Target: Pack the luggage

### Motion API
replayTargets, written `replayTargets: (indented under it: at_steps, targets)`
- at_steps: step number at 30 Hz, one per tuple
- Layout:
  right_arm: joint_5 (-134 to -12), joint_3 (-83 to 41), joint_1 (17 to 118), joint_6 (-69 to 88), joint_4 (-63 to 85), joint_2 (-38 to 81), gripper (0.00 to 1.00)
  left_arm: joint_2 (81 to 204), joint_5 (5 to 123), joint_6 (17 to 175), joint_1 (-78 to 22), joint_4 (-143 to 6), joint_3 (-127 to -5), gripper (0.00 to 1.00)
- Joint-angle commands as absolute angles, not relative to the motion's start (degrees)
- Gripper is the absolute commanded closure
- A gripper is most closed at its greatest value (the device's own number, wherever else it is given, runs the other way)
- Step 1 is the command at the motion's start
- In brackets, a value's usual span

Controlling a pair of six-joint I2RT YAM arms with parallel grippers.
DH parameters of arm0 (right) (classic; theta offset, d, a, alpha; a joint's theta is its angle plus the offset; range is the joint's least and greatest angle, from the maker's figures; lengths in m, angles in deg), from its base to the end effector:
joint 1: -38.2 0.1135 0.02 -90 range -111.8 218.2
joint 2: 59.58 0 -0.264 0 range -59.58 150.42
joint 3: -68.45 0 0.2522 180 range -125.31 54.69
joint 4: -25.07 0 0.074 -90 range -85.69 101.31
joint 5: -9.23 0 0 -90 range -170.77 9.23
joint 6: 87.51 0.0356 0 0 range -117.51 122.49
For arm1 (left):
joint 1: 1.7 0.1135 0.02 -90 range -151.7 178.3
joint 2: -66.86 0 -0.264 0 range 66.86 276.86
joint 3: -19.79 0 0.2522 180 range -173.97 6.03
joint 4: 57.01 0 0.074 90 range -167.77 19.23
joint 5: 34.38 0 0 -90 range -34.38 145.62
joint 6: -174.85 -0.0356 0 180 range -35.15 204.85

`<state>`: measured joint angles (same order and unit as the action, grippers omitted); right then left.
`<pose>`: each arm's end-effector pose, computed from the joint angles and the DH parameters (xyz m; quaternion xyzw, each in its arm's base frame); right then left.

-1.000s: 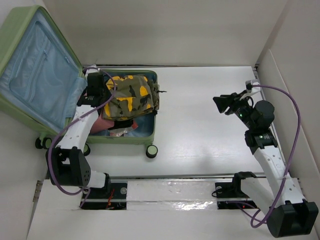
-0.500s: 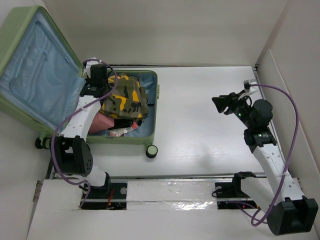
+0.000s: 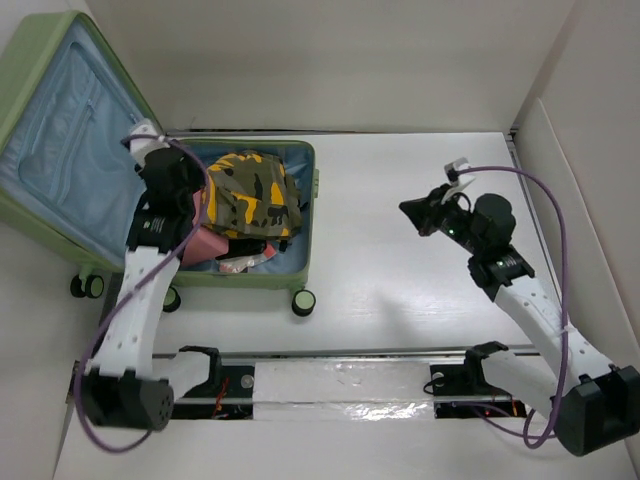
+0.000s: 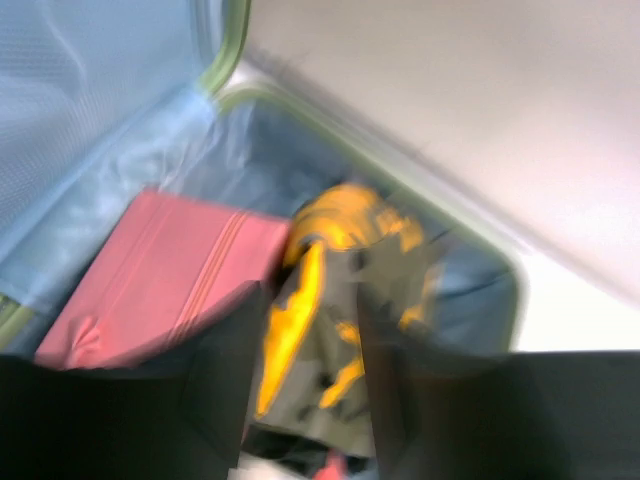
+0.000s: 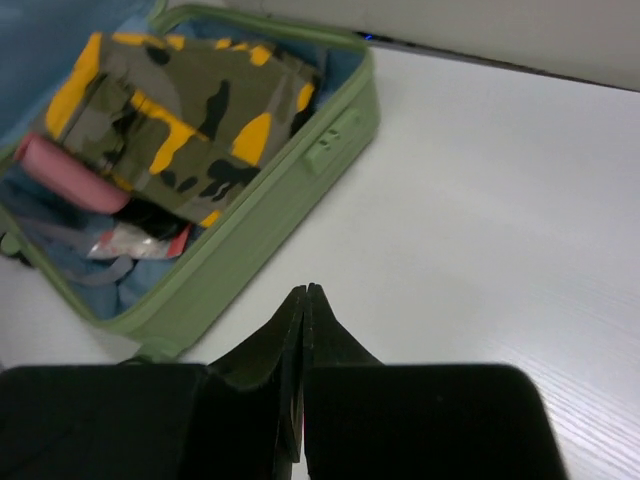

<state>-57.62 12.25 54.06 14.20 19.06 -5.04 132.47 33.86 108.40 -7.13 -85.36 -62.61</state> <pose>0.2130 0.0751 0.3277 -0.1623 0.7131 0.3016 0.6117 0.2574 -0.0112 0.4053 -0.2377 0.7325 -0.0138 0.6378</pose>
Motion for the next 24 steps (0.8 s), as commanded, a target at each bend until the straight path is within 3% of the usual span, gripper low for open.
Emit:
replayTargets:
  at_steps: [1,2,3,7,11,13,14,16,17,18,20,21,24]
  targets:
    - [-60.6,7.1,61.5,8.8,19.7,-2.6,1.00,121.5,35.2,111.4,-7.1,-79.6,-59.4,0.74]
    - [-63.2,6.1,65.4,8.0,17.7,-1.1,1.00,120.4,33.9,111.8,-7.1,-80.1,-59.1,0.91]
    - [-64.6,4.8,67.1,7.3,17.0,-0.5,1.00,118.5,30.0,112.2,-7.6,-81.7,-59.3,0.99]
    - [-67.8,5.5,70.8,6.6,18.6,0.4,0.99,111.7,11.2,116.2,-7.6,-85.8,-58.1,1.00]
    - [-63.6,6.8,70.8,6.4,20.2,0.8,0.92,104.0,2.2,112.5,-6.9,-85.6,-54.7,0.99]
    - [-62.8,6.9,70.2,6.6,20.4,1.2,0.89,104.5,-4.2,111.7,-6.9,-88.8,-55.6,0.89]
    - [-61.4,6.8,70.2,6.6,20.2,1.4,0.86,105.3,-6.6,109.2,-6.9,-89.4,-56.0,0.74]
    - [-59.9,6.5,69.6,6.0,19.5,1.3,0.80,109.8,-13.9,108.8,-6.4,-93.6,-57.0,0.59]
    - [-59.7,6.5,69.6,5.8,19.0,1.2,0.78,111.4,-15.8,109.6,-6.4,-95.9,-57.9,0.44]
    - [-59.9,6.5,69.6,5.7,18.9,1.0,0.76,113.9,-14.6,113.3,-5.0,-100.6,-58.7,0.35]
    - [-60.7,6.6,69.6,5.9,18.9,1.0,0.73,115.1,-13.3,107.6,2.8,-94.3,-56.0,0.25]
    - [-60.8,6.5,69.6,5.8,18.6,1.1,0.74,117.5,-3.9,109.2,7.0,-97.3,-57.1,0.24]
    - [-60.3,5.7,70.2,5.5,17.7,2.1,0.73,127.9,-0.4,118.7,15.3,-111.0,-64.5,0.24]
